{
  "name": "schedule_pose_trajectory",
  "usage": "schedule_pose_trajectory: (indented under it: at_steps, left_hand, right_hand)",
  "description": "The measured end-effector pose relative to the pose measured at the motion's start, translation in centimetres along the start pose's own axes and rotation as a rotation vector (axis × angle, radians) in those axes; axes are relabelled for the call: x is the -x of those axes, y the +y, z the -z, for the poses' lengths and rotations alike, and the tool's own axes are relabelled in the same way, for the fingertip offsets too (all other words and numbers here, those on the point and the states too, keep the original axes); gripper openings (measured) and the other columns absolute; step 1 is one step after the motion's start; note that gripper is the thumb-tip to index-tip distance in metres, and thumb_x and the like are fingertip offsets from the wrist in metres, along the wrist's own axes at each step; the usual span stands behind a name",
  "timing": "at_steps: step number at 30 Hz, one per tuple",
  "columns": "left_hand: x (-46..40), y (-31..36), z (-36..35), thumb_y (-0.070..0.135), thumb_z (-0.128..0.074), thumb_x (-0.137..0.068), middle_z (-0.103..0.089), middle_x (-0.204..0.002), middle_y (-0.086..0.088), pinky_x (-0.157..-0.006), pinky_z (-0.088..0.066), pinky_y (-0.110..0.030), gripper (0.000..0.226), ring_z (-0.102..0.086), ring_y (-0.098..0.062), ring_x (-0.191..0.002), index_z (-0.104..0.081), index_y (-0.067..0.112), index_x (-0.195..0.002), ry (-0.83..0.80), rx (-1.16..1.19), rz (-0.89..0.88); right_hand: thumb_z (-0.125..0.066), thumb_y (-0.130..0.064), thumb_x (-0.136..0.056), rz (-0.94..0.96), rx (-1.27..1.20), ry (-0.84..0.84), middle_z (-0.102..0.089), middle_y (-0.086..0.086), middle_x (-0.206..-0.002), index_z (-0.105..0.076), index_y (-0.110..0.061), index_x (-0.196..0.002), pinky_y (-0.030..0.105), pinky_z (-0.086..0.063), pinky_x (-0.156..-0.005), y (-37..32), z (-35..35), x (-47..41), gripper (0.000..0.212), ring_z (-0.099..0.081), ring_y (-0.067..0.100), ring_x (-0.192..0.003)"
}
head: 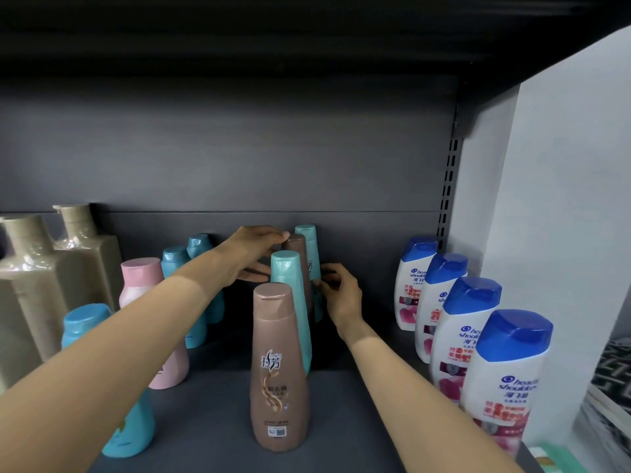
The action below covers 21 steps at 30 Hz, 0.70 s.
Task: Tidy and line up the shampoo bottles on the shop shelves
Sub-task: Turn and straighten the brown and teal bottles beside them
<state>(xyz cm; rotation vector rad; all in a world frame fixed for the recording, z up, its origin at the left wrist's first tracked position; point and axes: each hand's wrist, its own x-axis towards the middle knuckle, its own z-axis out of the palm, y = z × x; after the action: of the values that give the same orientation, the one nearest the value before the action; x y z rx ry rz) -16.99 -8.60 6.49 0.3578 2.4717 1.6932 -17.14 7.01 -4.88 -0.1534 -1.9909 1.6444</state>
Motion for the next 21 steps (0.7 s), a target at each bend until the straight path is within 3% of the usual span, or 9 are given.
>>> schedule_pose_trajectory:
  at_steps: [6, 10, 13, 18, 21]
  left_hand:
    - [0.1, 0.0, 0.0, 0.036, -0.056, -0.091, -0.064, -0.095, -0.003, -0.060, -0.050, -0.026, 0.017, -0.063, -0.021, -0.076, -0.063, 0.023, -0.099, 0.001, -0.001, 0.000]
    - [0.2, -0.1, -0.1, 0.036, -0.054, -0.092, -0.064, -0.095, -0.001, -0.055, -0.049, -0.023, 0.020, -0.063, -0.018, -0.072, -0.063, 0.022, -0.105, 0.006, 0.022, -0.022]
    - [0.3, -0.1, -0.1, 0.036, -0.054, -0.092, -0.063, -0.096, -0.001, -0.053, -0.048, -0.022, 0.021, -0.063, -0.017, -0.070, -0.063, 0.022, -0.105, 0.013, 0.032, -0.027]
    - [0.5, 0.1, -0.2, 0.035, -0.054, -0.093, -0.063, -0.099, -0.003, -0.046, -0.050, -0.018, 0.022, -0.063, -0.018, -0.070, -0.062, 0.021, -0.109, 0.019, 0.037, -0.010]
    - [0.7, 0.1, -0.3, 0.035, -0.054, -0.093, -0.063, -0.095, -0.003, -0.043, -0.049, -0.016, 0.021, -0.063, -0.017, -0.068, -0.062, 0.020, -0.106, 0.018, 0.046, -0.006]
  right_hand:
    - [-0.059, -0.003, -0.088, -0.012, 0.021, 0.001, -0.063, 0.010, -0.108, -0.060, -0.007, -0.113, 0.020, -0.047, -0.076, -0.3, 0.0, 0.0, 0.026, -0.058, 0.015, -0.093]
    - [-0.060, -0.007, -0.089, 0.033, -0.021, 0.025, -0.063, 0.007, -0.109, -0.061, -0.009, -0.115, 0.016, -0.046, -0.076, -0.9, 0.2, -0.1, 0.026, -0.057, 0.013, -0.094]
    - [-0.059, -0.007, -0.089, 0.038, -0.016, 0.006, -0.064, 0.007, -0.110, -0.061, -0.010, -0.116, 0.024, -0.048, -0.084, -1.4, 0.1, -0.1, 0.027, -0.058, 0.013, -0.096]
    - [-0.057, -0.004, -0.090, 0.004, 0.050, -0.013, -0.063, 0.009, -0.108, -0.060, -0.007, -0.114, 0.021, -0.045, -0.077, -1.5, -0.1, -0.2, 0.025, -0.056, 0.012, -0.091]
    - [-0.057, -0.004, -0.089, -0.008, 0.069, -0.010, -0.064, 0.010, -0.108, -0.060, -0.007, -0.114, 0.025, -0.048, -0.081, -1.7, -0.2, -0.2, 0.025, -0.056, 0.013, -0.091]
